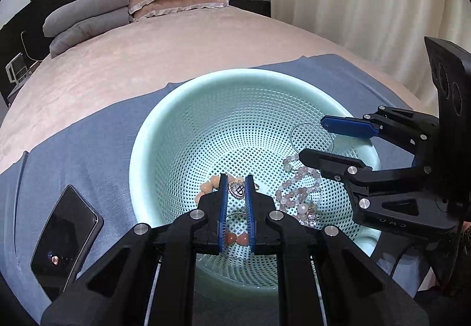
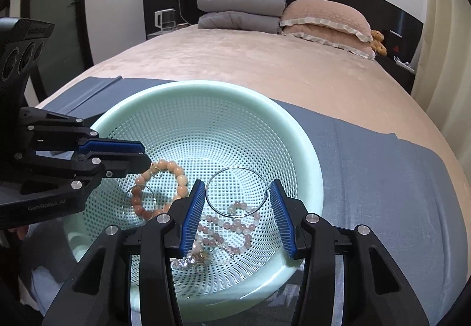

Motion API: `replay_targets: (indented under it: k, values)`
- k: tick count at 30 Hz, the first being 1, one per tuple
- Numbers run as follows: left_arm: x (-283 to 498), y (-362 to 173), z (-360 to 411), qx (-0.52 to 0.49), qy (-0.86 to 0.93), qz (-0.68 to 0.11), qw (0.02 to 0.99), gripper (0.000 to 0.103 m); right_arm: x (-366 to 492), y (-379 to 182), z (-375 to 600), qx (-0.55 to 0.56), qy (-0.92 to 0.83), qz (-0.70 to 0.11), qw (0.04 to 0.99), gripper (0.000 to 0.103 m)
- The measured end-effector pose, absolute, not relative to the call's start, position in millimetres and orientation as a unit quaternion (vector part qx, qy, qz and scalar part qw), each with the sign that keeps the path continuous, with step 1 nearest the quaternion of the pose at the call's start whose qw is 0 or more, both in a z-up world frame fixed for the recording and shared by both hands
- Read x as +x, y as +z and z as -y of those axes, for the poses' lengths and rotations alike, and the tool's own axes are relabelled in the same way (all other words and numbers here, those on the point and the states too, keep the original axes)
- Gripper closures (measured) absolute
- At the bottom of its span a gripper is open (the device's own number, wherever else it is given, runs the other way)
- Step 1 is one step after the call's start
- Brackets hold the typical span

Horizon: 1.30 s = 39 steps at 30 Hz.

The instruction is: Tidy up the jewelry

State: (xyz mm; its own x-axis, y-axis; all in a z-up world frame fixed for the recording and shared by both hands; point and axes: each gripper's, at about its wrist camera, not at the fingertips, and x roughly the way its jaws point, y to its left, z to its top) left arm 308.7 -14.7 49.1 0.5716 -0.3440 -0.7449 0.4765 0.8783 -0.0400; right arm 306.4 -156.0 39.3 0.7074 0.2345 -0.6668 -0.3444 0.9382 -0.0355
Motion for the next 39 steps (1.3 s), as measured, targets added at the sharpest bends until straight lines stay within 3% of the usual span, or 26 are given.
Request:
replay_targets:
  k: [14,17,19,24,27,31,39]
  values:
    - [295,50,14,0.062,-0.201,-0.398,0.893,0.090,296,40,154,-0.085,0.151,-0.343,0.923,0.057]
    - [292,54,10,0.052,-0.199,-0.395,0.895,0.080,295,41,151,-0.088,0.150,-0.342,0.924,0.050]
    - [290,57,7,0.040,-0.198,-0.393,0.897,0.067,294,42,150,-0.092,0.145,-0.339,0.925,0.044]
    - [288,62,1,0.021,-0.196,-0.387,0.901,0.059,293,45,154,-0.081,0.141,-0.339,0.926,0.039]
    - [286,66,-1,0.026,-0.188,-0.378,0.906,0.046,290,48,153,-0.083,0.138,-0.337,0.928,0.032]
    - [281,73,-2,0.020,-0.186,-0.375,0.908,0.037,282,56,154,-0.085,0.125,-0.329,0.932,0.024]
    - [260,96,-8,0.014,-0.172,-0.360,0.917,0.027,257,79,168,-0.072,0.104,-0.314,0.941,0.020]
